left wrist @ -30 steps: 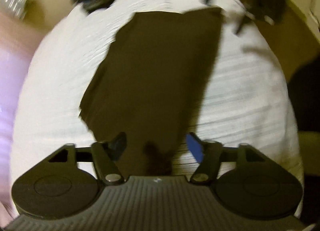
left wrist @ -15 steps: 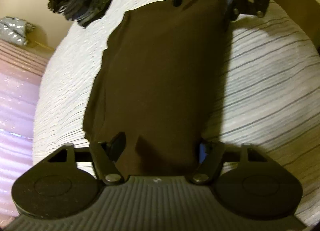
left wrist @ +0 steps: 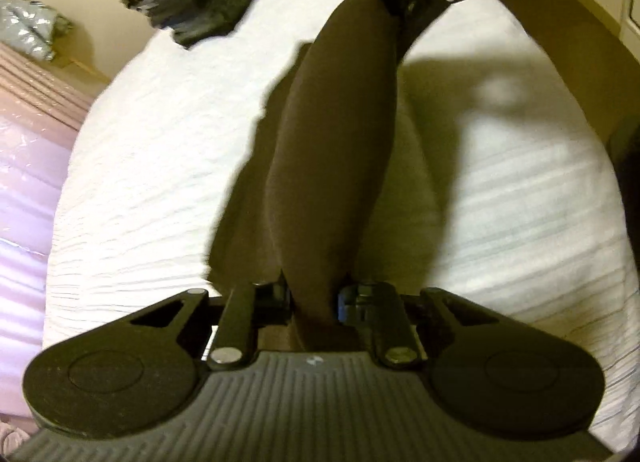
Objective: Fold clothes
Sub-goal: 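Lift the folded sweater with both grippers and carry it to the clothes stack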
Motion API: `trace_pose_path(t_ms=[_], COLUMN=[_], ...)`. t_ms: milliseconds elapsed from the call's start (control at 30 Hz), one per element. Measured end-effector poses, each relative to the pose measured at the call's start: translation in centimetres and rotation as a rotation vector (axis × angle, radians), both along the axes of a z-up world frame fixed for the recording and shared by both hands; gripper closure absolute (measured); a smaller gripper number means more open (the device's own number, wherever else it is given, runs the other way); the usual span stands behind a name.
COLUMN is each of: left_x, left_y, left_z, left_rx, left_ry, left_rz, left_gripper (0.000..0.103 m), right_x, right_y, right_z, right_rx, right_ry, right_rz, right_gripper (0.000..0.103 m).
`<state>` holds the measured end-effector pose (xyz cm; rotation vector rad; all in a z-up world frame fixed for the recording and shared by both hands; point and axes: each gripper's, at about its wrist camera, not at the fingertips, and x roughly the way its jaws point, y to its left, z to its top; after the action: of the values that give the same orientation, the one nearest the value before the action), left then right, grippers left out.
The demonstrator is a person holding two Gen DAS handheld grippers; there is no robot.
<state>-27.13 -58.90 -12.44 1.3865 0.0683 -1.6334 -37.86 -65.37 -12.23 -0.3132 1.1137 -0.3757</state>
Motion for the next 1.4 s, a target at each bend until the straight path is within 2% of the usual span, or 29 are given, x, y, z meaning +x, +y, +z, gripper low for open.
trace_pose_path(t_ms=[133, 233, 367, 567, 767, 900, 1133, 1233, 1400], left_x=[0.9, 1.0, -0.3, -4.9, -11.2, -13.9, -15.0, -15.1, -15.0], left_y=[-0.7, -1.3, -1.8, -5.6, -12.5, -17.6, -26.4, -30.5, -36.5], left_z=[4.8, 7.7, 10.7, 14.2, 17.2, 20.9, 28.5, 31.8, 36.9], left_rx=[-0.052, -0.101, -0.158, -0.220, -0.233, -0.276, -0.436, -0.530, -0.641], left_ry=[0.034, 0.035, 0.015, -0.020, -0.042, -0.041, -0.067, -0.091, -0.120], left_rz=[-0.017, -0.065, -0.136, -0.172, -0.145, -0.100, -0.100, -0.137, -0.163], left_gripper=[0.088, 0.088, 0.088, 0.088, 0.088, 0.088, 0.088, 0.088, 0.088], right_x=[0.6, 0.4, -1.0, -5.7, -12.1, -15.8, -19.3, -19.6, -20.0], right_y=[-0.4, -0.1, 0.8, 0.0, -4.6, -9.0, -16.2, -18.9, -23.2], right_z=[4.9, 8.2, 12.3, 16.0, 19.7, 23.4, 31.4, 34.9, 40.6], right_rx=[-0.058, -0.100, -0.143, -0.172, -0.182, -0.208, -0.349, -0.414, -0.515], right_ry=[-0.009, -0.009, -0.014, -0.037, -0.081, -0.106, -0.153, -0.174, -0.204], right_rz=[-0.012, -0.034, -0.074, -0.102, -0.076, -0.031, 0.017, 0.000, -0.038], right_gripper=[0.095, 0.095, 0.095, 0.095, 0.095, 0.095, 0.095, 0.095, 0.095])
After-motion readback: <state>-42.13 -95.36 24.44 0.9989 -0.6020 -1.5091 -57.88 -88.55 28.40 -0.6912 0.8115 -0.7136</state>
